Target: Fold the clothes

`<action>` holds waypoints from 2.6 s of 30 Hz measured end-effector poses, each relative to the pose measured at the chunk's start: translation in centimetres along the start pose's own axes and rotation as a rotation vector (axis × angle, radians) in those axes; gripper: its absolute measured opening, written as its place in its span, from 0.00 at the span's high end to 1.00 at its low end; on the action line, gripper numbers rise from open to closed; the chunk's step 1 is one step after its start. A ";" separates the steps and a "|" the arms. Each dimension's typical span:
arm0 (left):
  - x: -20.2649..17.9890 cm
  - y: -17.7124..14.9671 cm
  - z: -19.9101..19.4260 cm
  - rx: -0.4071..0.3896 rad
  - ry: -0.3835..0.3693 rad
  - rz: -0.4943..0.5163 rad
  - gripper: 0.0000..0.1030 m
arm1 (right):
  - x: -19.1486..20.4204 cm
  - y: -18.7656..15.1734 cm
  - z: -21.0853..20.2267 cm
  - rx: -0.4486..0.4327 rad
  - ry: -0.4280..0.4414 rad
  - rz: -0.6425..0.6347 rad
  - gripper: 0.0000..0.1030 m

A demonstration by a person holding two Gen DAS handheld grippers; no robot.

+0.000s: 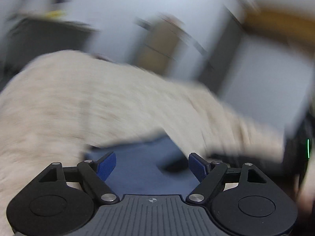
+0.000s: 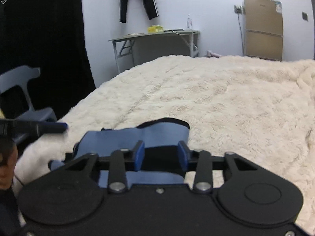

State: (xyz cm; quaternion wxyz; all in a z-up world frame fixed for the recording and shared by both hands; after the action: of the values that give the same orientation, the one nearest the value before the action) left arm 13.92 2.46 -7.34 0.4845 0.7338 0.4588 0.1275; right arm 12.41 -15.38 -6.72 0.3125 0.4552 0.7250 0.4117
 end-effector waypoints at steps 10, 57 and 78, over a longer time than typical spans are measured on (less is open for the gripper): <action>3.4 -0.6 -1.6 -0.016 -0.155 -0.311 0.44 | 2.7 -4.6 -3.4 0.100 0.103 -0.147 0.79; 7.1 -1.5 -6.0 -0.204 0.119 -0.522 0.22 | -12.3 2.2 11.5 0.182 0.004 0.407 0.52; -1.6 -0.1 -7.6 -0.276 0.194 -0.469 0.00 | 6.6 -0.3 5.3 0.229 0.042 -0.148 0.21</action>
State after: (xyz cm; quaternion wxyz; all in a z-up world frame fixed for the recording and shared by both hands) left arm 8.21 5.66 -3.20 0.5499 0.5191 0.6385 0.1430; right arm 14.07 -7.80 -9.98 0.2730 0.4242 0.8053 0.3115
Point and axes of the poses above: each gripper's, at about its wrist camera, not at the fingertips, and z roughly the way its jaws point, x to its left, y to its top, the point moved 6 cm from there along z, roughly the way its jaws point, and after that the axes turned 9 degrees about -y, right-handed, at the moved point
